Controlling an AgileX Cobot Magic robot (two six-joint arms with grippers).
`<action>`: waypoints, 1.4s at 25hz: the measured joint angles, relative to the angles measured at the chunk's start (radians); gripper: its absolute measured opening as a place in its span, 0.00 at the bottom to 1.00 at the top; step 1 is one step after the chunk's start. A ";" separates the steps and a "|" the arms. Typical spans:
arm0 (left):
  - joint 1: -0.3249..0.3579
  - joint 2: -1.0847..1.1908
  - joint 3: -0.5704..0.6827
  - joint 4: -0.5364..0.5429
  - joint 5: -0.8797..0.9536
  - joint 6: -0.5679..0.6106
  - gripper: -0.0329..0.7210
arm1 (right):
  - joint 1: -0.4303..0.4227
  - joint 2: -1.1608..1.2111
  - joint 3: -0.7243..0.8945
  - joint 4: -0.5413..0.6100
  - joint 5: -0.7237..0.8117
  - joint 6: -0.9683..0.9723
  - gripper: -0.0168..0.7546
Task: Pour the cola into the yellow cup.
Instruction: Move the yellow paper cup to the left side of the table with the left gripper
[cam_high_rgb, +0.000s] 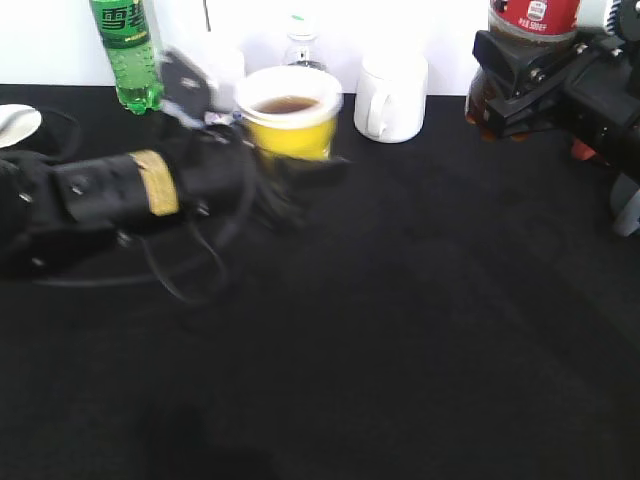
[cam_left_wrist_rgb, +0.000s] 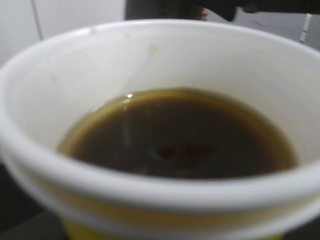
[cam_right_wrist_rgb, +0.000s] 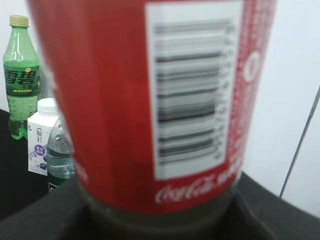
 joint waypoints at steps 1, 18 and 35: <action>0.033 0.000 0.000 -0.003 0.012 0.000 0.62 | 0.000 0.000 0.000 0.000 0.000 0.000 0.53; 0.222 0.263 0.011 -0.400 -0.166 0.280 0.62 | 0.000 0.000 0.000 0.000 0.000 0.000 0.53; 0.222 0.312 0.225 -0.490 -0.447 0.313 0.87 | 0.000 0.000 0.000 0.001 0.013 0.000 0.53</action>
